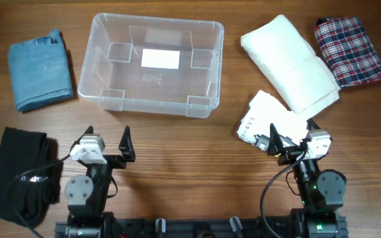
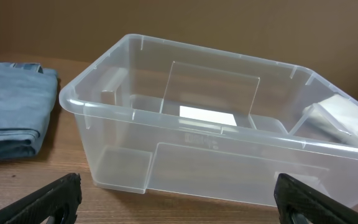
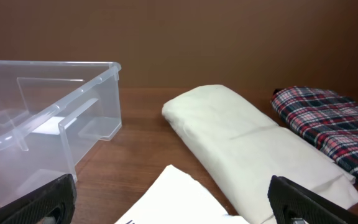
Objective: Pack container
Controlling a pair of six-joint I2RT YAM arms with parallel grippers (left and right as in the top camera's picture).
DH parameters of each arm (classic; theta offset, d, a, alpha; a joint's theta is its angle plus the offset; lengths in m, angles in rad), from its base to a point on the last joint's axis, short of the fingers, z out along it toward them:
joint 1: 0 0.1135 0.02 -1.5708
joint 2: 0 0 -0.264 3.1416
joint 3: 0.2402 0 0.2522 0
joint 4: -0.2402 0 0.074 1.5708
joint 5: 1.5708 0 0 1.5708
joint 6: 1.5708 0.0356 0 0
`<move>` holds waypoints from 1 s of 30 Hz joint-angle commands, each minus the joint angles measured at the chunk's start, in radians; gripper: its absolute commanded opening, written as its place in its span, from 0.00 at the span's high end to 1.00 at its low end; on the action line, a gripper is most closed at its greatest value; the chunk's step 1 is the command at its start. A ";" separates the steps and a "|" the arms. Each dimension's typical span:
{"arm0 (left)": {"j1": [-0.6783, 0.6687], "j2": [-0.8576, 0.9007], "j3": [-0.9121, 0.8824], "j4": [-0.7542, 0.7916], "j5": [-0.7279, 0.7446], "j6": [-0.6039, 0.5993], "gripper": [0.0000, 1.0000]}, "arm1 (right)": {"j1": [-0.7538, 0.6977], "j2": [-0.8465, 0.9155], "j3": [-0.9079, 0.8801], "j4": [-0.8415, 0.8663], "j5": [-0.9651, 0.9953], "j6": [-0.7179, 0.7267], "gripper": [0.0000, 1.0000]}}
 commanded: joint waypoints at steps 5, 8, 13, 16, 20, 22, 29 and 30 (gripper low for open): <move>0.007 0.002 -0.004 -0.004 0.011 -0.010 0.00 | 0.000 0.004 -0.002 0.005 0.010 -0.005 0.00; 0.007 0.002 -0.004 -0.003 0.011 -0.010 0.00 | 0.000 0.004 -0.002 0.005 0.010 -0.005 0.00; 0.007 0.002 -0.004 -0.003 0.027 -0.011 0.00 | 0.000 0.004 -0.002 0.005 0.010 -0.006 0.00; 0.007 0.006 -0.004 0.002 0.062 -0.010 0.00 | 0.000 0.004 -0.002 0.046 0.010 -0.006 0.00; 0.007 0.006 -0.004 0.007 0.115 -0.010 0.00 | 0.000 0.004 -0.002 0.038 -0.076 0.109 0.00; 0.007 0.006 -0.004 0.010 0.134 -0.010 0.00 | 0.000 0.004 -0.002 0.047 -0.082 0.136 0.00; 0.007 0.006 -0.004 0.010 0.143 -0.032 0.00 | 0.000 0.006 0.032 0.081 -0.184 0.288 0.00; 0.007 0.006 -0.004 0.010 0.142 -0.032 0.00 | 0.000 0.014 0.057 0.058 -0.187 0.288 0.00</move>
